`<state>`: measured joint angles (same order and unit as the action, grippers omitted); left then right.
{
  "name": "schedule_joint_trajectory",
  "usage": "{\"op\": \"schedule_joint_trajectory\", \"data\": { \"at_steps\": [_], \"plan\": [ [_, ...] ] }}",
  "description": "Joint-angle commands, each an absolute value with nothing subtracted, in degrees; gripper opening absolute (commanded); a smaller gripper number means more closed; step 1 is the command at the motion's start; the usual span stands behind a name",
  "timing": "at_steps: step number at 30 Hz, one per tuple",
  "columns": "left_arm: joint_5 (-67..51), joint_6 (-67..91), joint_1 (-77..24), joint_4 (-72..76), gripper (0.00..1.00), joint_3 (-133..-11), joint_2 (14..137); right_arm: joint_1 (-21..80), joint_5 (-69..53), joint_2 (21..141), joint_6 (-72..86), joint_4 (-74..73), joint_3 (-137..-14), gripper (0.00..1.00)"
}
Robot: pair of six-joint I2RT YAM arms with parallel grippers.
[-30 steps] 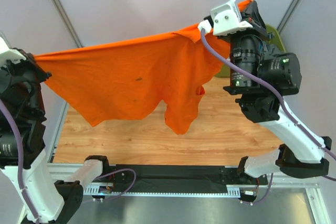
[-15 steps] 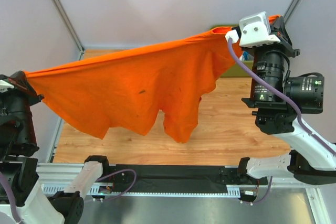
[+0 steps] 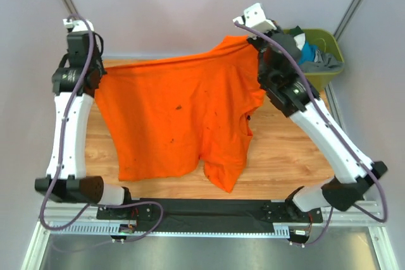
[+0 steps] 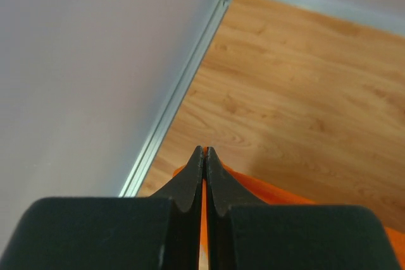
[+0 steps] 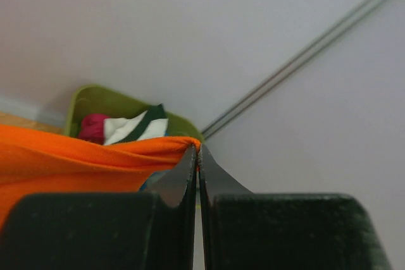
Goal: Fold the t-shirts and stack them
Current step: Flatten the tshirt out, then fold the tshirt
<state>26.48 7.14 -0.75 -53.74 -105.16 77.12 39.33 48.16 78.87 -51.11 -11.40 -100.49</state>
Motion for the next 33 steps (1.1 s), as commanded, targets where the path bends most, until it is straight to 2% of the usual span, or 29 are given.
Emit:
{"op": "schedule_joint_trajectory", "data": {
  "at_steps": [1, 7, 16, 23, 33],
  "plan": [
    [29.5, 6.8, -0.4, -49.4, 0.00, -102.4, 80.5, 34.1, 39.3, 83.0, -33.0, -18.9, -98.3, 0.00],
    [31.9, 7.8, -0.4, -40.6, 0.00, -101.2, 95.0, 28.0, 35.5, 96.7, -31.6, -13.9, -97.5, 0.00],
    [29.6, 5.8, 1.0, -35.0, 0.00, -119.3, 118.4, 24.3, 33.3, 119.7, -33.8, -8.2, -111.4, 0.00],
    [26.5, 2.3, 1.7, -27.3, 0.00, -122.1, 126.7, 22.1, 32.3, 129.4, -30.2, -6.2, -117.4, 0.00],
    [14.1, 2.7, 5.8, -18.4, 0.00, -115.4, 128.4, 22.1, 30.3, 132.4, -24.5, -6.1, -117.6, 0.00]
  ]
}}
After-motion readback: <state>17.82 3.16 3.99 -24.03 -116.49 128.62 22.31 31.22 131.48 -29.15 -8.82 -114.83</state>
